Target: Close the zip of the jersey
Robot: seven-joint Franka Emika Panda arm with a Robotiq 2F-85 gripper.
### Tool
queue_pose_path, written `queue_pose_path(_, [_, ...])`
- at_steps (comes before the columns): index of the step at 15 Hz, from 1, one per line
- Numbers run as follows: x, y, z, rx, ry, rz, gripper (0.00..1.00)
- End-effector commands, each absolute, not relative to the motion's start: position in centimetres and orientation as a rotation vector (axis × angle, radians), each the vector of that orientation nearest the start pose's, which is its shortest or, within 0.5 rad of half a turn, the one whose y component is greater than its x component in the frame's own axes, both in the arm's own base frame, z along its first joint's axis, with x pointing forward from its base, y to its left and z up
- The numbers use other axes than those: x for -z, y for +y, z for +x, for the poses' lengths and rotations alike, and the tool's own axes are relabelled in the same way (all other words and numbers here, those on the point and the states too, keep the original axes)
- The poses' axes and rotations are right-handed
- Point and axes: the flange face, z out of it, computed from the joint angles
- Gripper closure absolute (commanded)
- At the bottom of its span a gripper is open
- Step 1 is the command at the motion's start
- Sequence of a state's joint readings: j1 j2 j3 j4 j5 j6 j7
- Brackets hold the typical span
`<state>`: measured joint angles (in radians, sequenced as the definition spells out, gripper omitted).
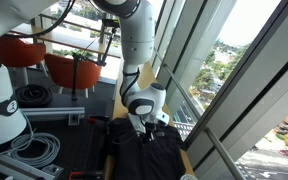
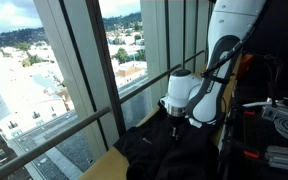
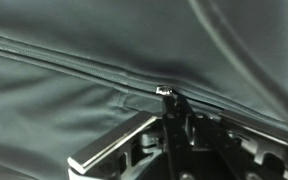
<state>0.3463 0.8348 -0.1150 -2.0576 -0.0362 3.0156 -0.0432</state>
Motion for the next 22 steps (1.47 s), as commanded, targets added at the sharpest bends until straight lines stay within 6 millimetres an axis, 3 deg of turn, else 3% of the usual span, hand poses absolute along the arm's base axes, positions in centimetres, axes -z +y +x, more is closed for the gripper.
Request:
queue_pose_path(1, [-4.1, 15.0, 54.5, 0.225, -0.581, -3.155, 0.98])
queue_pose_path(22, [-4.5, 22.6, 53.9, 0.255, -0.702, -3.11, 0.98])
